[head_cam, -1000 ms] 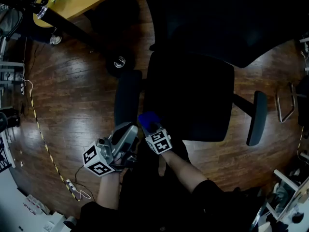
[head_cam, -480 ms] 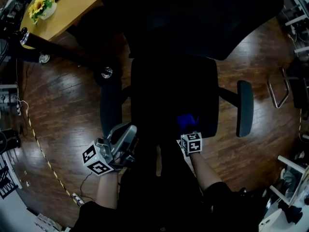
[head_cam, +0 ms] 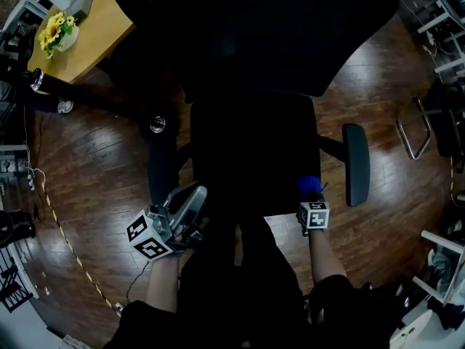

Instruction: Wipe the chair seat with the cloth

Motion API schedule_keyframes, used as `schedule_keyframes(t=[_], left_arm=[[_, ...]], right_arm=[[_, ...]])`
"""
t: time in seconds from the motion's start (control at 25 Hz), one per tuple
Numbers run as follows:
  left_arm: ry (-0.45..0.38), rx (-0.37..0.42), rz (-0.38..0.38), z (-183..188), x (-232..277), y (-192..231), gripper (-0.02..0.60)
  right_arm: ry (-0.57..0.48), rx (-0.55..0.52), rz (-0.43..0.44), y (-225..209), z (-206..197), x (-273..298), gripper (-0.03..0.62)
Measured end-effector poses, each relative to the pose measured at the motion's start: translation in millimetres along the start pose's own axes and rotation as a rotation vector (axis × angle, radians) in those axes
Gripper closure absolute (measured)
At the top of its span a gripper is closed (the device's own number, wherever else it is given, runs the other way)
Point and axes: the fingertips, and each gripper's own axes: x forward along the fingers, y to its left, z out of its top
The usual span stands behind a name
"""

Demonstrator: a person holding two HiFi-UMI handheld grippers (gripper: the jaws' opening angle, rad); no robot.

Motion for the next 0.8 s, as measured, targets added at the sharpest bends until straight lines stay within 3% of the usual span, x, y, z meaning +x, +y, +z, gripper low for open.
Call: schedule_keyframes(t=[0.08,0.16,0.24,0.36,0.56,0.68,0.8], left_arm=[[0.014,0.008,-0.006,3.1,1.1,-13.7,0.583],[0.024,0.031,-0.027,11.4,5.6,-28.7,0.583],[0.029,0.076,-0.075,28.4,17.5,-42.8,0.583],[0.03,0.129,-0.132,55.9,27.7,-70.6,0.583],[0.019,0.192,-0.213,86.5,40.6,-130.4,0.583],[0.023,0.215,-0.271,91.3,47.3,-158.3,0.583],[0.02,0.213,-0.306,87.7,44.1,-174.9,0.583]], right_arm=[[0.046,0.071,0.025,1.2,-11.7,-4.8,0.533],[0.03,0.152,0.043,4.9,0.8,-17.4,0.533],[-0.102,0.212,0.094,16.6,49.1,-32.5,0.533],[-0.362,0.245,0.293,66.6,132.2,-89.7,0.533],[-0.696,0.142,0.626,155.1,246.5,-253.8,0.533],[-0.872,0.117,0.789,186.5,291.5,-340.2,0.533],[-0.991,0.091,0.899,209.3,307.6,-398.1,0.533]])
